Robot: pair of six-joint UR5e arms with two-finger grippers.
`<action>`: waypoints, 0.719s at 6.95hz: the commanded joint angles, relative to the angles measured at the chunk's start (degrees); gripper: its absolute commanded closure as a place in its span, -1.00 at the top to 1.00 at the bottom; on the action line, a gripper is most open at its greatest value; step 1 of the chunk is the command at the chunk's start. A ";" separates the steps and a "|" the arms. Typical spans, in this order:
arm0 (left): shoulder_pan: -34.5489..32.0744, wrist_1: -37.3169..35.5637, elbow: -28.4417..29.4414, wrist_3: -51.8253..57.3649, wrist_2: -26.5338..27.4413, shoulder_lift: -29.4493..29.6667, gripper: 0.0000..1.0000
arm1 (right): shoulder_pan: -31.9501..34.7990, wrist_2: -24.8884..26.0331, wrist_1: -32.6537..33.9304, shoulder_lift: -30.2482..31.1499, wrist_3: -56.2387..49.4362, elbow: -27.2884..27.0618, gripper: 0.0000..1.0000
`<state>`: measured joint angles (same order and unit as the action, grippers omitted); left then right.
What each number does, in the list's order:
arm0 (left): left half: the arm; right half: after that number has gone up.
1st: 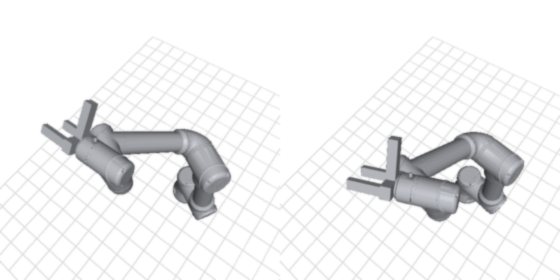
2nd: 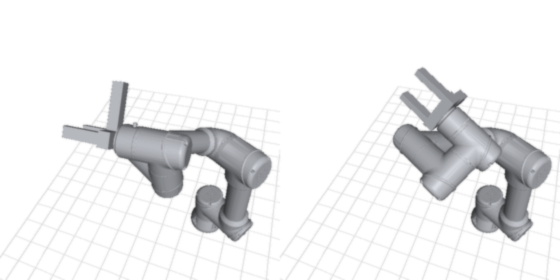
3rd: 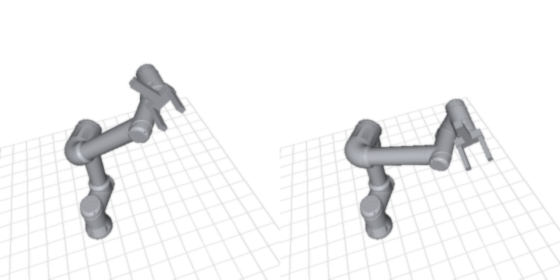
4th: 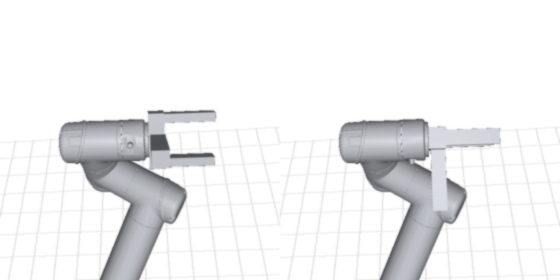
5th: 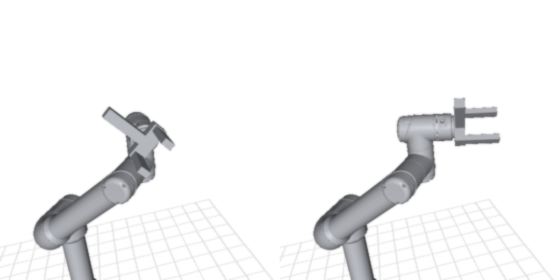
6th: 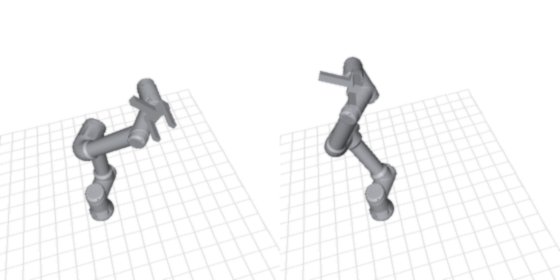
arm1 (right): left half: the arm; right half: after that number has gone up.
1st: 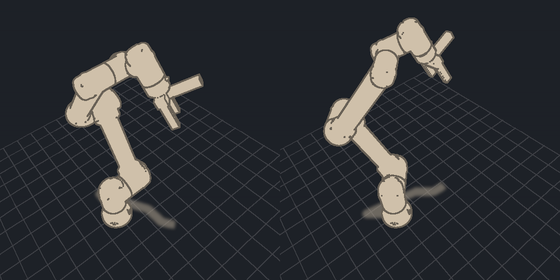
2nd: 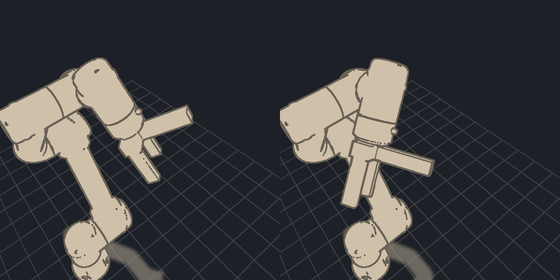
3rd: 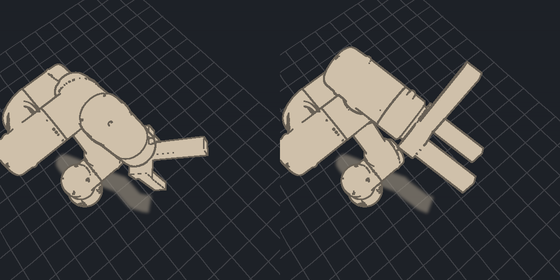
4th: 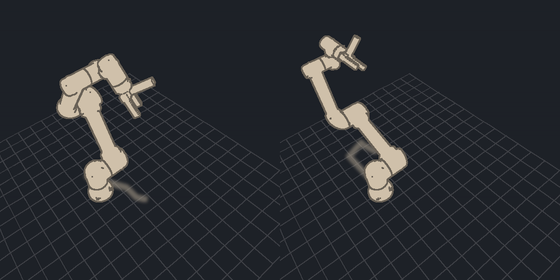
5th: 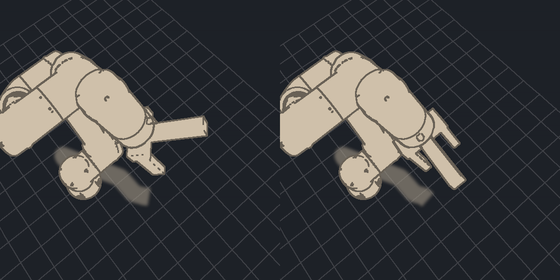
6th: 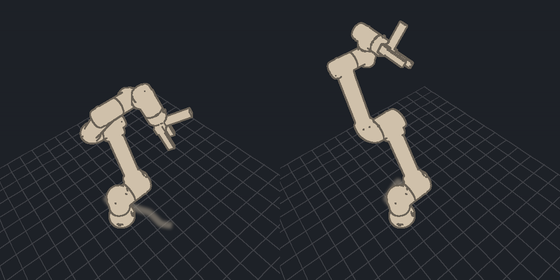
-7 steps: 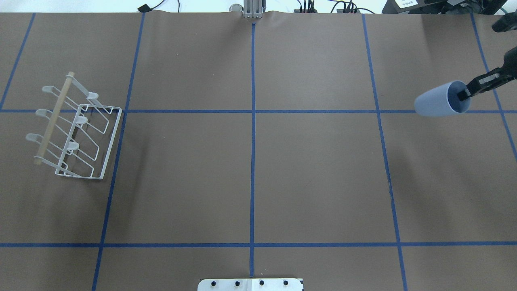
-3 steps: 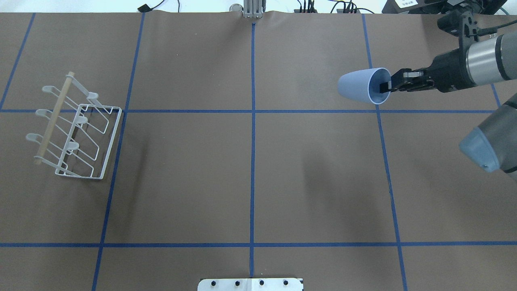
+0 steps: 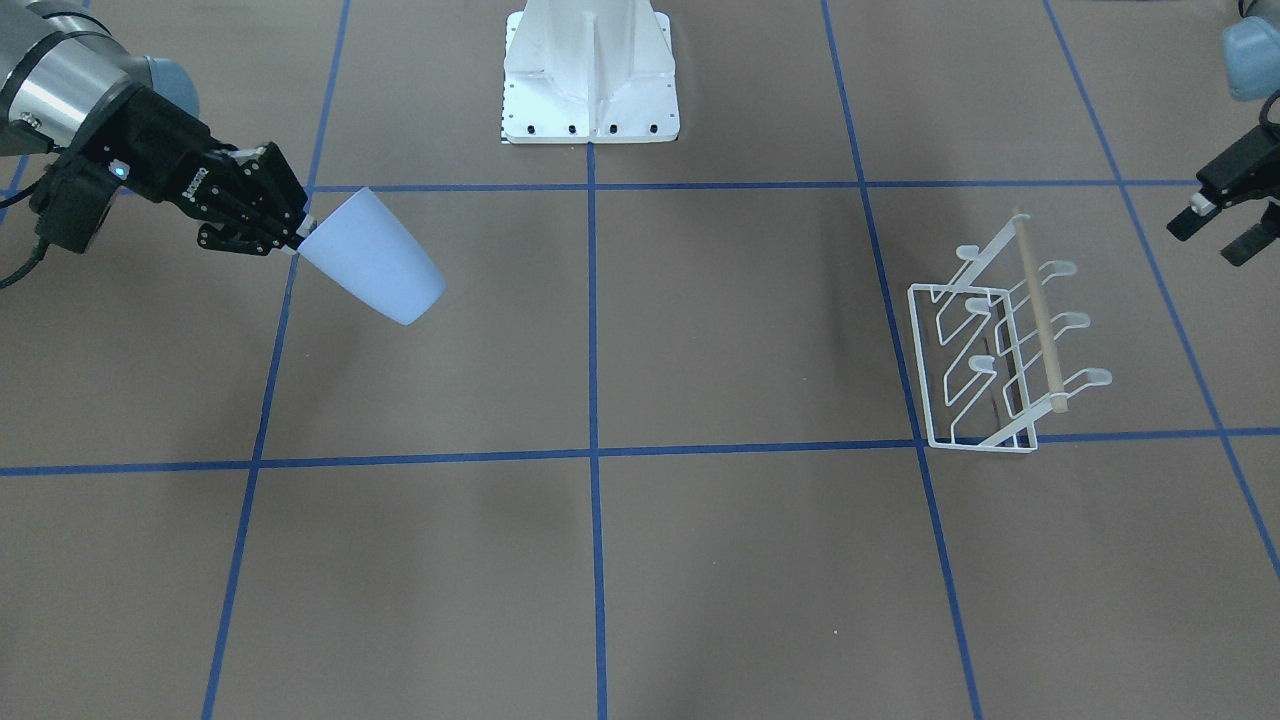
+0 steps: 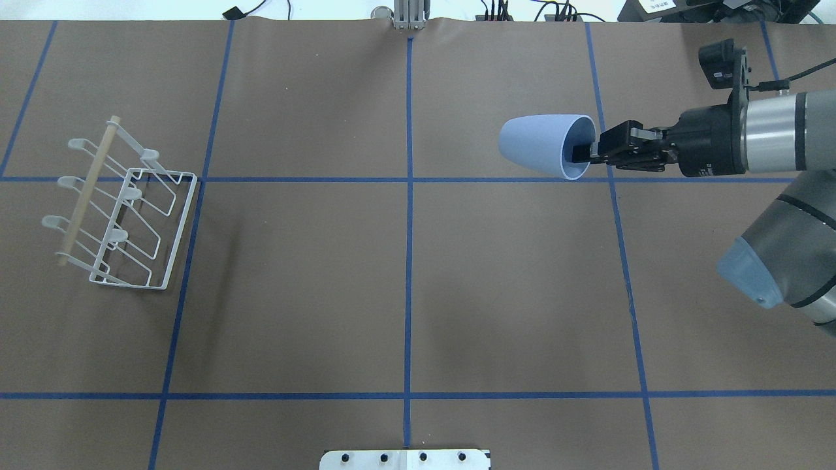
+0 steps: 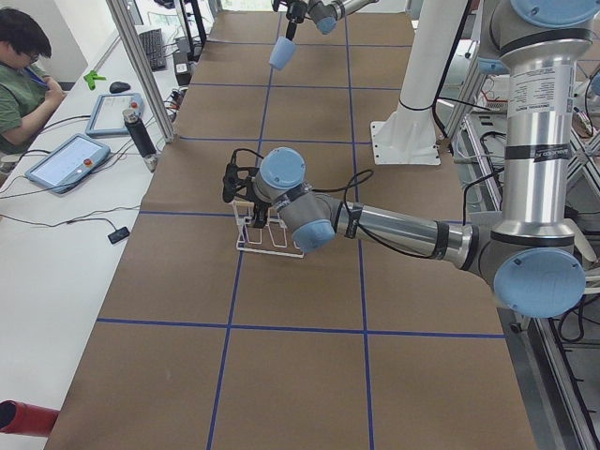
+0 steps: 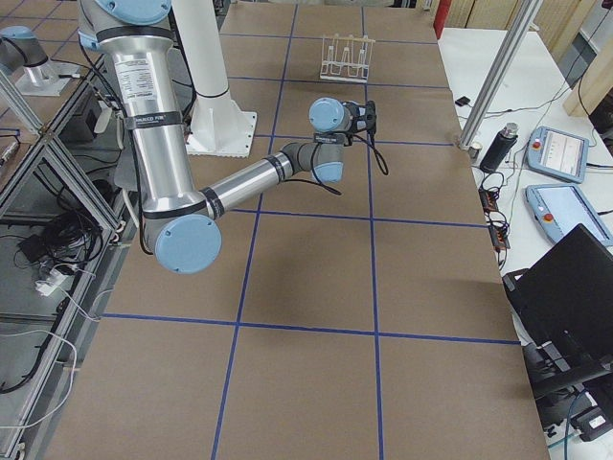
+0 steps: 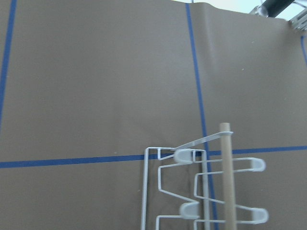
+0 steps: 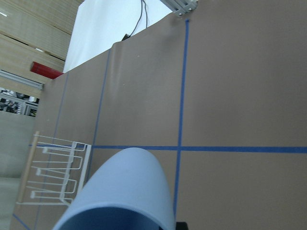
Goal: Hang cup on cup holder
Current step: 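Lift the blue cup with the right gripper and carry it toward the table center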
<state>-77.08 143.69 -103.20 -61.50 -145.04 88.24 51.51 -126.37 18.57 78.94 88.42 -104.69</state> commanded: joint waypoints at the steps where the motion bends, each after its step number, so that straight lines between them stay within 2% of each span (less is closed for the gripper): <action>1: 5.77 12.79 -0.07 -22.06 0.19 5.24 0.94 | -2.89 0.25 -10.96 0.16 9.10 -0.34 -1.00; 2: 8.24 17.28 -0.07 -33.92 2.54 9.45 0.94 | -3.86 0.16 -13.36 0.16 9.92 -0.34 -1.00; 3: 12.18 22.72 -0.16 -41.17 5.61 11.49 0.95 | -4.57 0.07 -16.16 0.16 10.02 -0.34 -1.00; 5: 19.83 24.62 -2.43 -53.67 11.24 19.02 0.94 | -5.54 0.33 -23.89 -0.36 15.88 -0.43 -1.00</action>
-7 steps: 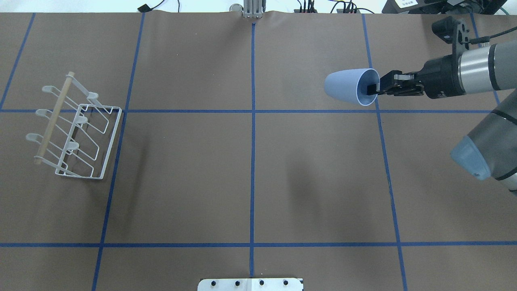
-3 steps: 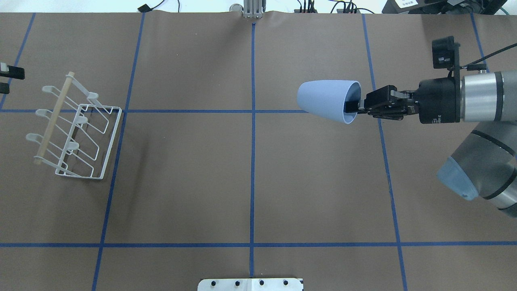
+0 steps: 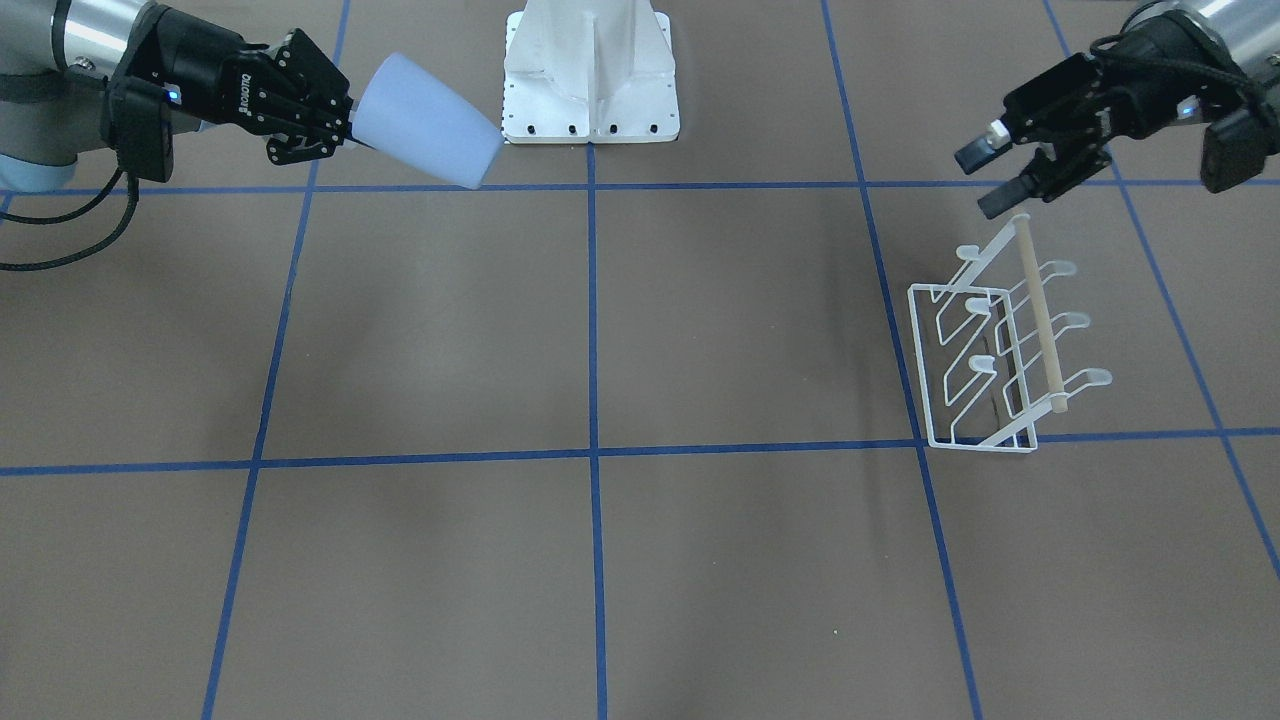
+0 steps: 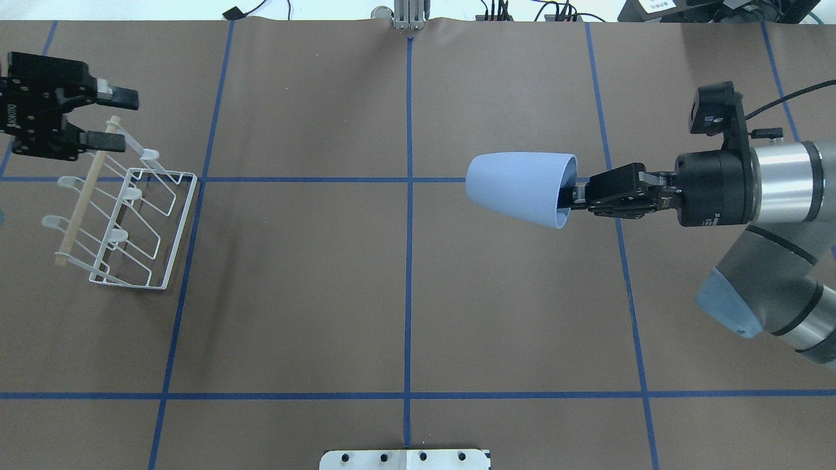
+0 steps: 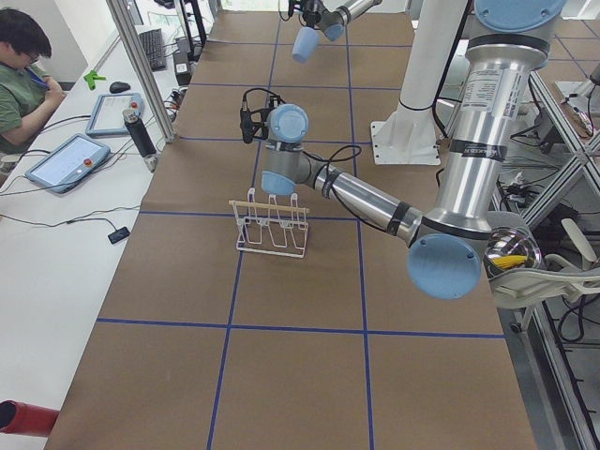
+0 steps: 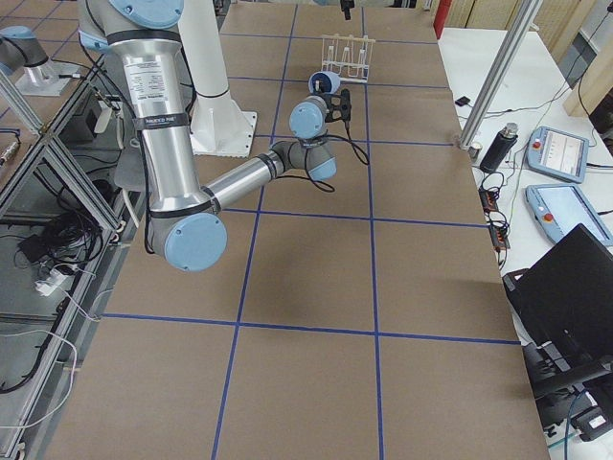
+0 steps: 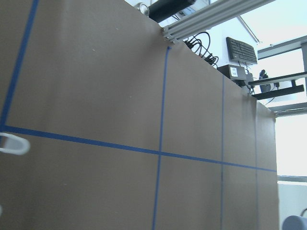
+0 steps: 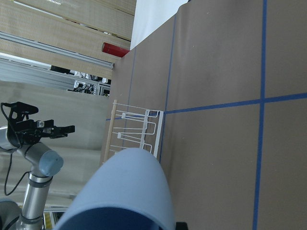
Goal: Hang cup on cup holder
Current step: 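Lift the blue cup with the right gripper and carry it toward the table center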
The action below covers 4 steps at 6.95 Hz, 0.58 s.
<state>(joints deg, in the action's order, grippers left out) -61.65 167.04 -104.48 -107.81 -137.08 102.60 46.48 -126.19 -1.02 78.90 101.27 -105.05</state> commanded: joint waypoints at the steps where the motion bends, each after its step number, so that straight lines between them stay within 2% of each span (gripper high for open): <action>1: 8.61 1.09 -1.08 -12.98 8.36 8.71 0.94 | -1.21 0.24 -5.90 -0.93 2.88 -0.06 -1.00; 3: 17.75 0.74 -3.53 -14.70 20.74 10.95 0.93 | -3.05 1.29 -6.54 -2.17 2.88 -1.98 -1.00; 4: 22.06 0.74 -4.24 -16.27 28.54 12.26 0.91 | -3.41 4.52 -6.54 -2.17 2.88 -4.00 -1.00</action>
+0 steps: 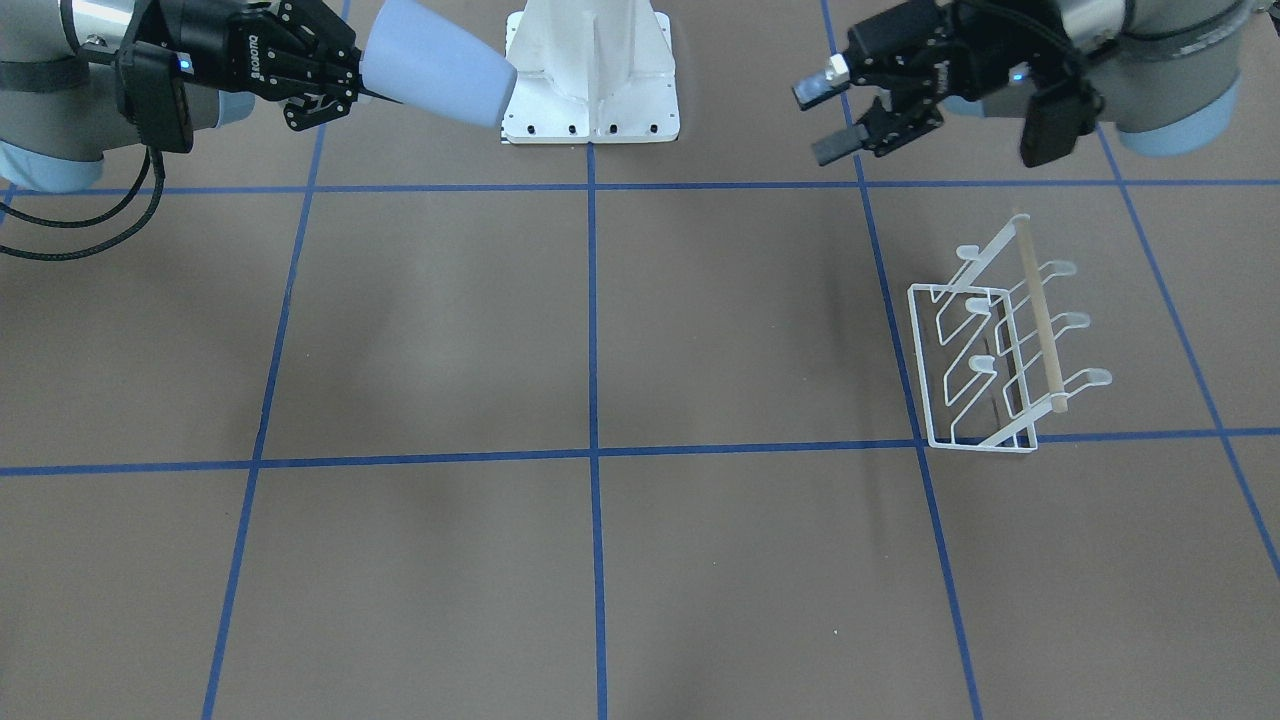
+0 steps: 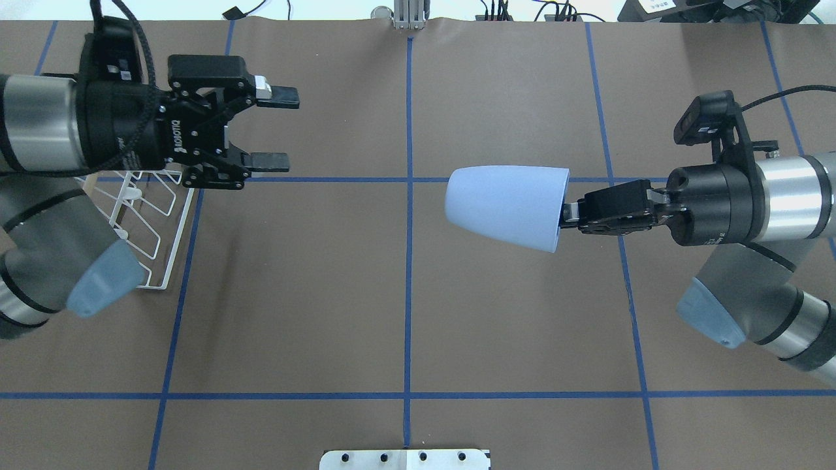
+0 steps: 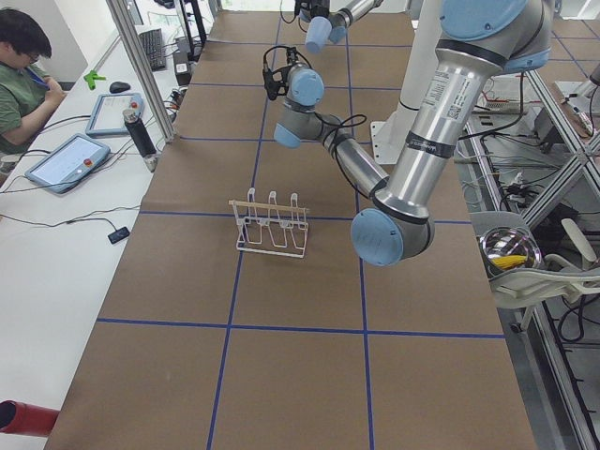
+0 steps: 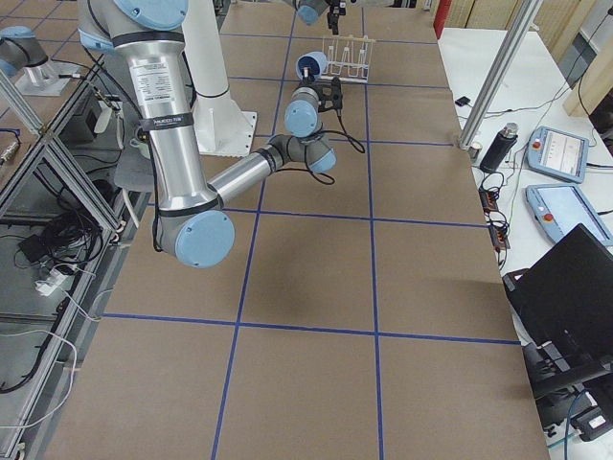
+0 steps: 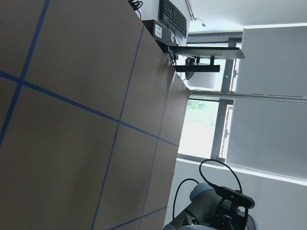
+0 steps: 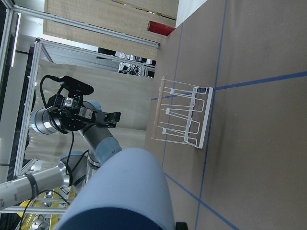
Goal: Hang cup on cup holder
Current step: 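Move the left gripper toward the cup and close it on the cup body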
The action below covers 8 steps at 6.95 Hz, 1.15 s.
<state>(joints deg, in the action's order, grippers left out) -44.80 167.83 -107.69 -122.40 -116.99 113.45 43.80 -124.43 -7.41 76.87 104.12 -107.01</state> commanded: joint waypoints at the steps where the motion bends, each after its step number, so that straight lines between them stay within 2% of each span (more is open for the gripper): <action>1: 7.78 -0.05 -1.12 -1.79 11.76 2.38 0.92 | -1.08 3.49 -0.24 -0.14 0.03 -2.32 -1.00; 6: 14.20 0.04 -1.56 -2.49 18.54 5.81 0.92 | -2.32 3.67 -1.38 -0.23 -0.15 -2.50 -1.00; 8: 15.88 -0.14 -1.74 -2.41 18.91 6.43 0.92 | -2.76 3.67 -1.38 -0.23 -0.15 -2.77 -1.00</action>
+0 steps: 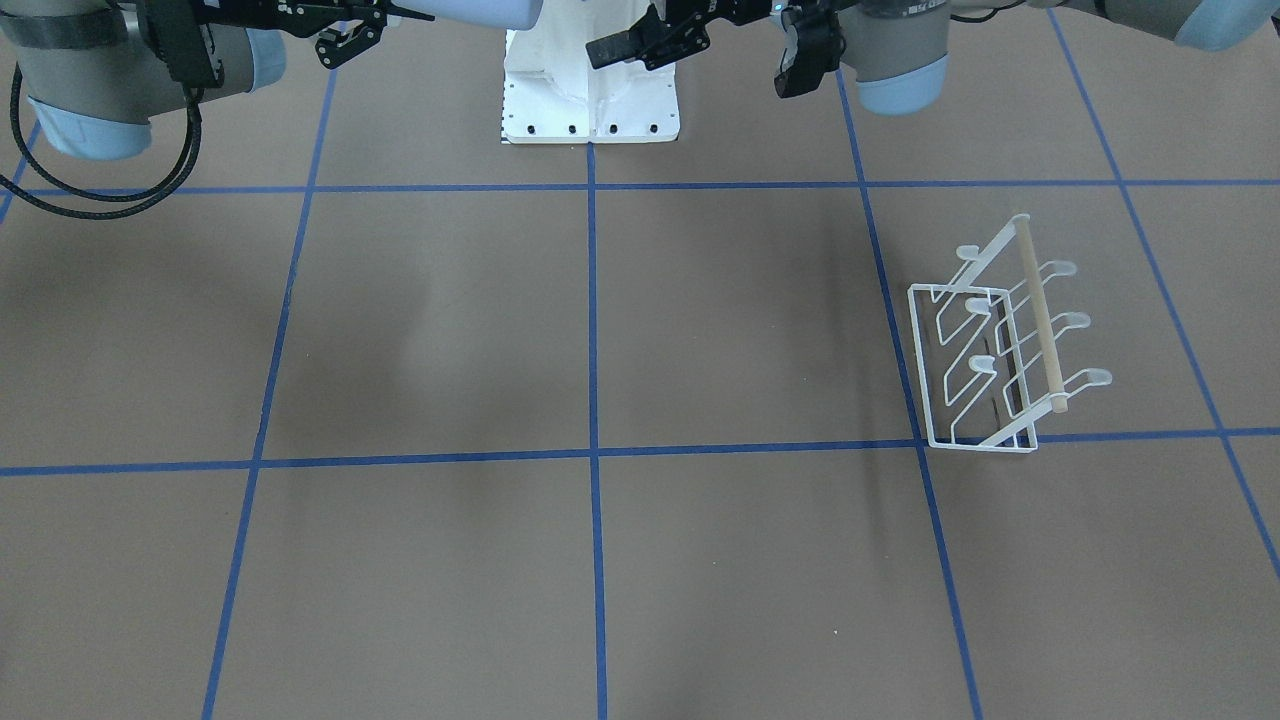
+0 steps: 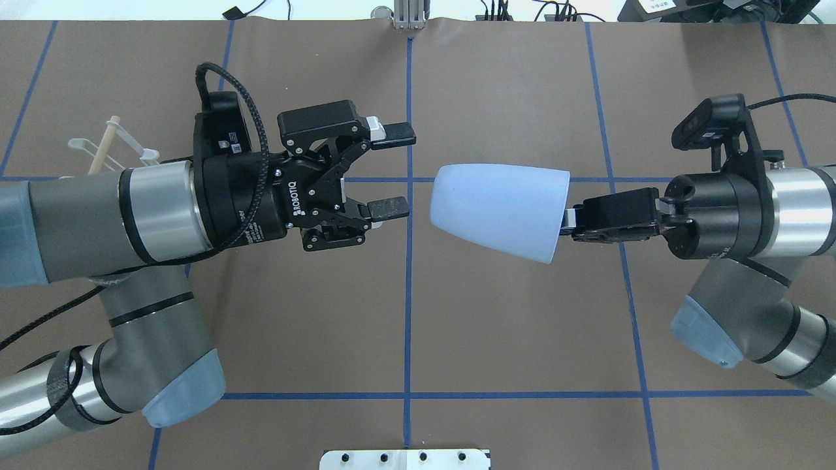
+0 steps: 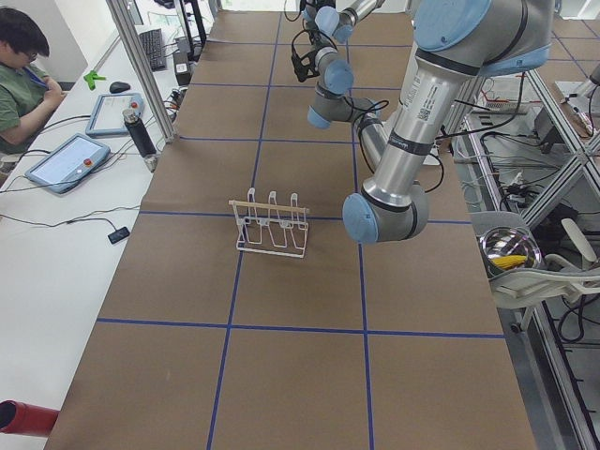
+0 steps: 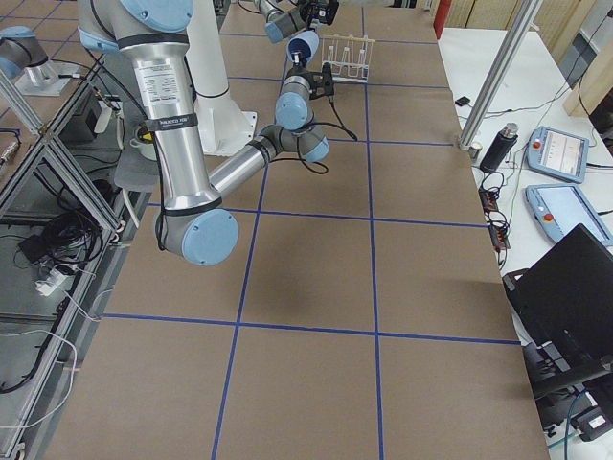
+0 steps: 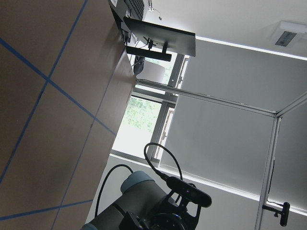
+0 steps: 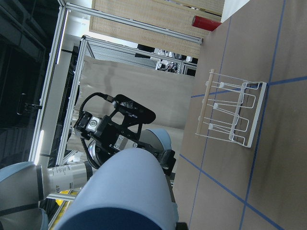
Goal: Hang cup on cup holder
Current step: 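Move the left gripper toward the cup and close it on the cup body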
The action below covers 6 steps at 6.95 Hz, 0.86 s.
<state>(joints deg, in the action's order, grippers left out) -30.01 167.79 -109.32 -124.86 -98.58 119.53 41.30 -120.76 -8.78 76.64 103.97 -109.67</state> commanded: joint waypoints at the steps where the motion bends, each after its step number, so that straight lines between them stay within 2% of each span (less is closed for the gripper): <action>1: 2.05 -0.09 -0.02 0.15 0.58 0.26 0.91 | -0.43 0.00 -0.01 -0.17 0.00 -0.02 -1.00; 3: 3.54 -0.18 0.24 0.15 0.58 0.96 0.90 | -0.78 -0.09 -0.01 -0.26 0.09 -0.02 -1.00; 4: 3.90 -0.27 0.24 0.15 0.93 1.31 0.79 | -0.95 -0.09 -0.01 -0.26 0.09 -0.02 -1.00; 6: 4.51 -0.36 0.33 0.15 0.93 1.93 0.79 | -1.57 -0.09 -0.01 -0.26 0.18 0.07 -1.00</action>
<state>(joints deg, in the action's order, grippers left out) -26.00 167.51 -109.03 -124.72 -97.69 121.06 40.10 -120.85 -8.79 76.38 104.12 -109.64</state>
